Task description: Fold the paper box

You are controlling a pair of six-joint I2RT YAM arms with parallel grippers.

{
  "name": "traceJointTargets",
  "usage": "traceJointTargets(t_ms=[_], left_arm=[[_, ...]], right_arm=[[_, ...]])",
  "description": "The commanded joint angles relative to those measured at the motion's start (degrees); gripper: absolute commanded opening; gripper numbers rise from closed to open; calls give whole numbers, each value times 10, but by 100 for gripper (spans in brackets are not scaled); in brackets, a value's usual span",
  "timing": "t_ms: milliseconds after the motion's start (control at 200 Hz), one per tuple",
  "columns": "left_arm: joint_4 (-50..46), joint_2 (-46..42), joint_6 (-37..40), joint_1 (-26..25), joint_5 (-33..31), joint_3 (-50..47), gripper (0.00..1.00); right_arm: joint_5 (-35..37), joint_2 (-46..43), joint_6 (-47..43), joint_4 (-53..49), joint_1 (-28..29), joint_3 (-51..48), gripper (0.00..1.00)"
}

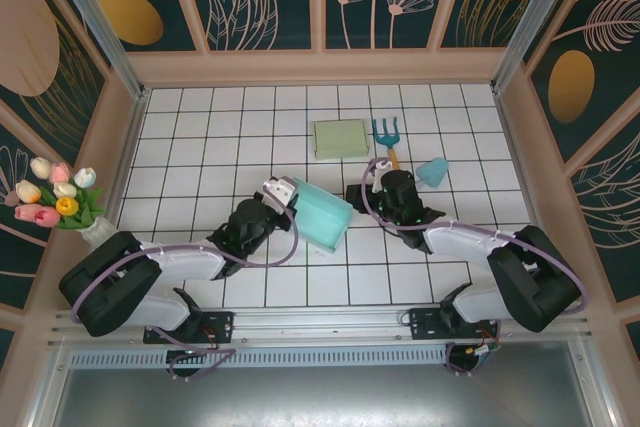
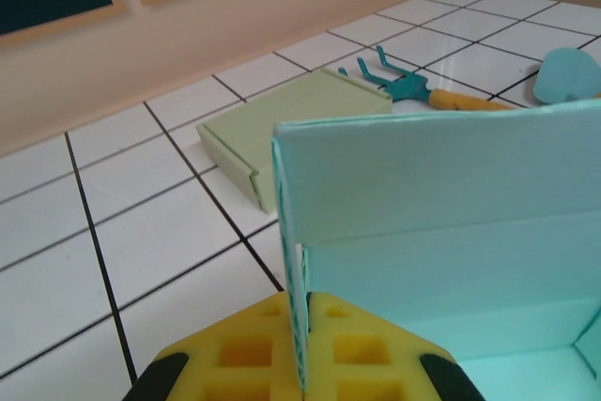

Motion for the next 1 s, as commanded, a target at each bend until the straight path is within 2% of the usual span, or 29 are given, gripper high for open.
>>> traceJointTargets(t_ms=[0,160,380,560,801,996], left_arm=[[44,-1,-26,-3,-2,-24,2],[56,-4,-27,-3,-5,-44,1],[62,-20,-21,-3,-4,-63,1],[57,-35,-22,-3,1,-65,1],[44,-43,-32,-2,8,-57,1],[42,-38,-40,-3,10,-49,1]], right_arm=[[14,-8,19,27,11,-9,40],[78,-33,41,5,14,-22,40],[167,-110,88,-54,14,-54,40],[141,-135,93,-37,14,-84,40],[69,-101,77,4,19,-82,40],[55,-70,68,30,33,-77,40]])
